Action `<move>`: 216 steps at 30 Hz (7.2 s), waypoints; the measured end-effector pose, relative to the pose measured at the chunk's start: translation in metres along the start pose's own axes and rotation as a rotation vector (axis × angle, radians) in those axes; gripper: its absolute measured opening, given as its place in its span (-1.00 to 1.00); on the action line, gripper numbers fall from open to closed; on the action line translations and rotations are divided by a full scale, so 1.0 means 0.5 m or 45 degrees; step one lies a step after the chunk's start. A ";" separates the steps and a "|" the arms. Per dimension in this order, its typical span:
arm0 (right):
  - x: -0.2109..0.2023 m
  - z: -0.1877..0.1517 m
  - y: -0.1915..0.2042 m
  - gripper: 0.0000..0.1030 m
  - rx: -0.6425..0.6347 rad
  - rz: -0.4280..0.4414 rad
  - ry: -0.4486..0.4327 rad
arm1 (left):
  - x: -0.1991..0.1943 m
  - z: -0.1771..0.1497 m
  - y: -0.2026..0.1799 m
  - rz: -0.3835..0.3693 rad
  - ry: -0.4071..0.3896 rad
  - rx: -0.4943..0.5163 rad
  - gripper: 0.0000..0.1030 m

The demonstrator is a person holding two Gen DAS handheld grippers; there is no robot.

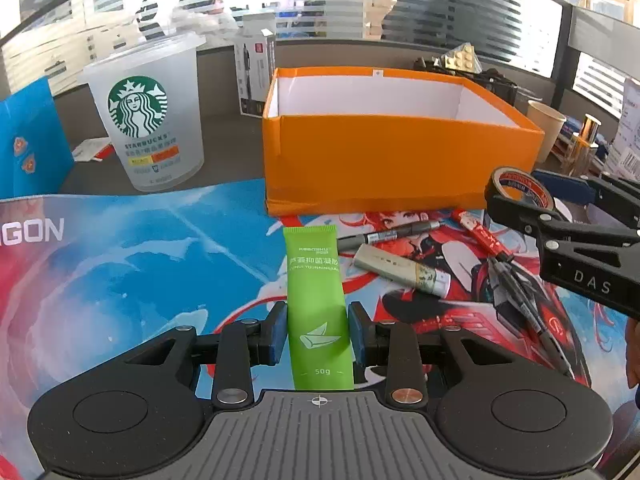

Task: Organize rigid objects
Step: 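Carry the green tube with the left tool while the right tool carries the tape to the box, then open the left tool to drop the tube while the right tool releases the tape, then move both tools back from the box to the mousepad, then grasp the white USB stick with the left tool while the right tool grasps a dark pen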

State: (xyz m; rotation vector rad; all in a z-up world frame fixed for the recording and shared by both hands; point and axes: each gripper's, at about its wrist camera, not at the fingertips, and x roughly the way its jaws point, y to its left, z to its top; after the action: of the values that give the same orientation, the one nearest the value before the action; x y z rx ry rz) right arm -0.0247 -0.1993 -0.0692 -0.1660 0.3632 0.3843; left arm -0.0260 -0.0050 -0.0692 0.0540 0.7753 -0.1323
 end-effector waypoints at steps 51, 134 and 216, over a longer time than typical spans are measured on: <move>0.009 0.145 -0.043 0.03 0.024 -0.097 -0.132 | -0.049 0.231 -0.039 -0.082 -0.323 0.071 -0.41; 0.348 0.162 -0.148 0.09 0.058 -0.039 0.397 | 0.301 0.366 -0.030 -0.125 0.154 0.130 -0.49; -0.025 -0.109 0.018 -0.23 0.099 -0.010 0.337 | 0.143 0.002 -0.036 -0.010 0.037 0.049 1.00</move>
State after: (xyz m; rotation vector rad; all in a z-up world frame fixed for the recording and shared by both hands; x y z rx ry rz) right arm -0.0562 -0.2073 -0.1156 -0.1420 0.6370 0.3405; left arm 0.0224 -0.0300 -0.1186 0.0896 0.8020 -0.1540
